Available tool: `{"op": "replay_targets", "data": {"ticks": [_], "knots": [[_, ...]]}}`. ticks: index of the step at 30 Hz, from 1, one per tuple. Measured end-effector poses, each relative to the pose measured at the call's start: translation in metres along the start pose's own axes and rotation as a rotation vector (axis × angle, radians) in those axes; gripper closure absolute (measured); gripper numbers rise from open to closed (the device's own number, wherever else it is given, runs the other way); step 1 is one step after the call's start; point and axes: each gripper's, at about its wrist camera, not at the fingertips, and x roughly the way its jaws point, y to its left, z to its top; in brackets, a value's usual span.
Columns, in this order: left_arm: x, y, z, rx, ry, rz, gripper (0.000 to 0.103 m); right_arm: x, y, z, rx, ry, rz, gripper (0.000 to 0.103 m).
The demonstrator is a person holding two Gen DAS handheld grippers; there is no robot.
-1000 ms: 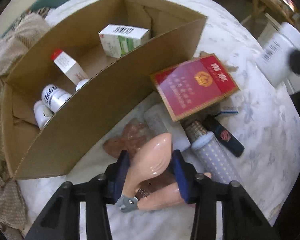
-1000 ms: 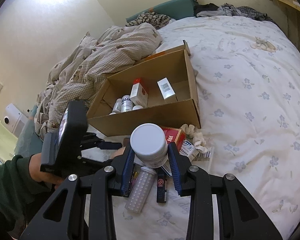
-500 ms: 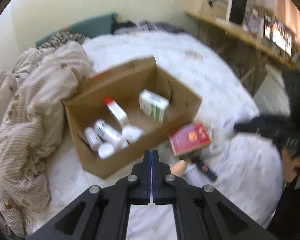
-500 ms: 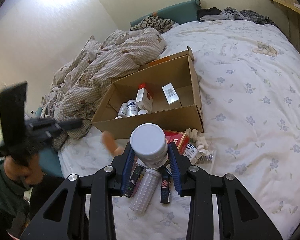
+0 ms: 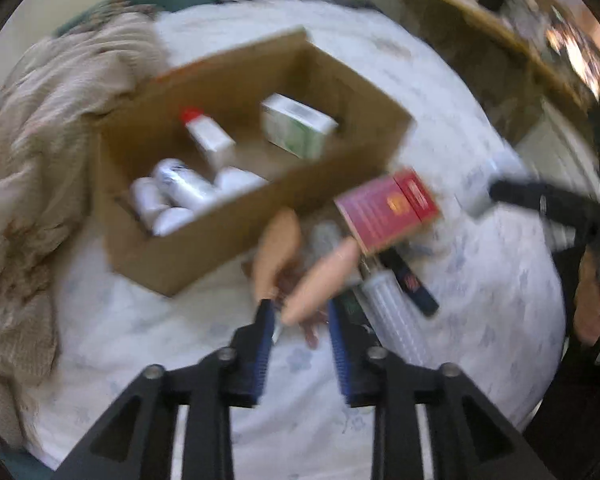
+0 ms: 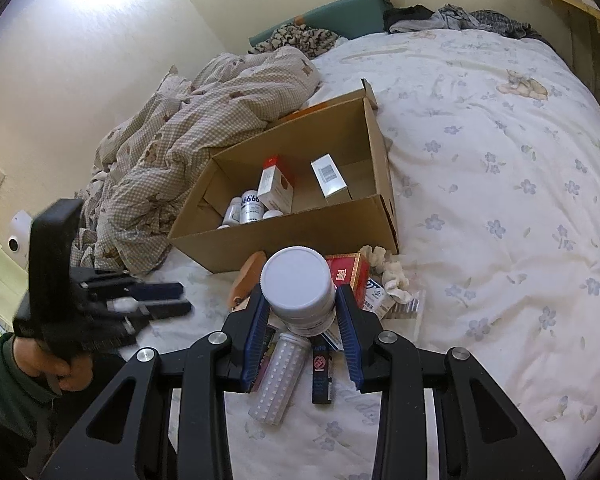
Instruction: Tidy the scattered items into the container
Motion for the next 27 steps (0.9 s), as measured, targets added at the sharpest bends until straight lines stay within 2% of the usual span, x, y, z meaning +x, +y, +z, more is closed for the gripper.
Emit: {"op": "replay_targets", "data": {"ticks": [1, 4, 8, 11, 14, 15, 16, 18, 20, 23, 27], "knots": [[0.008, -0.006, 0.002, 0.027, 0.012, 0.001, 0.060, 0.001, 0.000, 0.000, -0.002, 0.002, -0.001, 0.066], [0.030, -0.026, 0.007, 0.108, 0.048, 0.005, 0.059, 0.002, 0.000, 0.000, -0.005, 0.004, -0.003, 0.066], [0.056, -0.026, 0.022, 0.114, 0.088, -0.010, 0.059, 0.002, 0.000, 0.000, -0.010, 0.005, -0.006, 0.066], [0.073, -0.024, 0.028, 0.116, 0.104, 0.030, 0.059, 0.004, -0.001, -0.001, -0.012, 0.012, -0.008, 0.066], [0.083, -0.020, 0.031, 0.096, 0.118, -0.018, 0.059, 0.006, -0.001, -0.001, -0.006, 0.019, -0.002, 0.066], [0.085, -0.019, 0.032, 0.092, 0.120, -0.037, 0.063, 0.007, -0.002, -0.001, 0.000, 0.021, 0.006, 0.066], [0.084, -0.019, 0.032, 0.097, 0.108, -0.045, 0.068, 0.007, -0.003, 0.000, 0.010, 0.022, 0.015, 0.066], [0.076, -0.019, 0.031, 0.112, 0.080, -0.015, 0.074, 0.008, -0.003, 0.000, 0.010, 0.021, 0.012, 0.066], [0.068, -0.019, 0.031, 0.127, 0.051, 0.014, 0.075, 0.007, -0.003, 0.000, 0.009, 0.020, 0.013, 0.066], [0.039, -0.012, 0.028, 0.101, -0.004, 0.015, 0.078, 0.006, -0.001, -0.001, 0.002, 0.020, 0.015, 0.066], [-0.020, 0.010, 0.014, -0.036, -0.143, -0.040, 0.080, 0.002, 0.003, 0.001, 0.009, 0.020, 0.041, 0.066]]}}
